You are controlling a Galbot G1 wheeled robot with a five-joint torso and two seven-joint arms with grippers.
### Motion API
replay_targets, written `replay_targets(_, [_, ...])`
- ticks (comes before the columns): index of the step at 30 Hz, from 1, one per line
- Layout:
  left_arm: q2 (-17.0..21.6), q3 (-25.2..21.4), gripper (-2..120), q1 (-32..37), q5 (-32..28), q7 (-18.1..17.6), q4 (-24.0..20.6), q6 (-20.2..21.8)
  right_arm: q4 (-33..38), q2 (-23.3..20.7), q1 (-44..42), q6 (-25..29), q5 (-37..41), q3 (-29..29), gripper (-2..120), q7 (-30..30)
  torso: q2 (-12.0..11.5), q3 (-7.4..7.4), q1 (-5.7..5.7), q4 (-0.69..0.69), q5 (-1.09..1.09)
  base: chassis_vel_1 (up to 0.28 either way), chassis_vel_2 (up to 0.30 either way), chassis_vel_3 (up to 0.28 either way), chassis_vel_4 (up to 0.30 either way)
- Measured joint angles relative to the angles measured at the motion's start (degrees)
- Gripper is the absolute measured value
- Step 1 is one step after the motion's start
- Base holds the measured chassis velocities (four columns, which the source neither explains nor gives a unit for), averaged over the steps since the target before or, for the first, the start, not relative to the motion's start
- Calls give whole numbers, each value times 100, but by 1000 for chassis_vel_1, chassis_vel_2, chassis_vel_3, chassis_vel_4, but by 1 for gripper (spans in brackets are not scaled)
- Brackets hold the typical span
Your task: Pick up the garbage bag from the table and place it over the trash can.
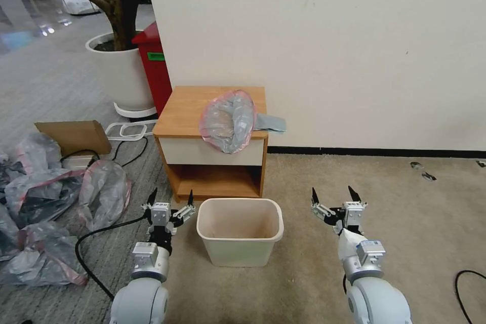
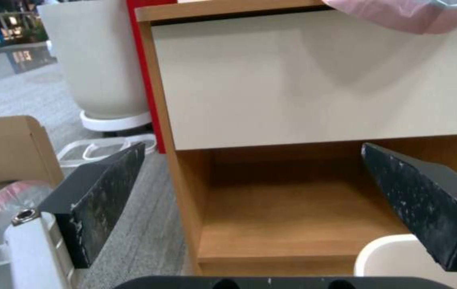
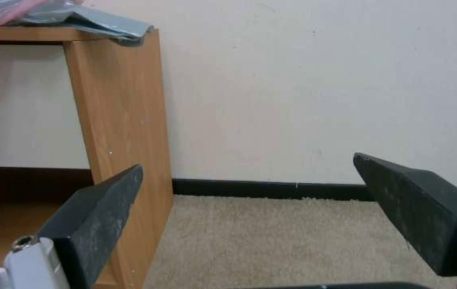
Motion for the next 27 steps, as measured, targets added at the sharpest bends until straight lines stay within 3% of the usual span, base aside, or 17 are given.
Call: replay_targets(27, [0, 0, 100, 0, 0, 0, 0, 0, 0, 0, 0, 0, 0, 0, 100, 0, 0, 0, 0, 0, 0, 0, 0, 0, 0])
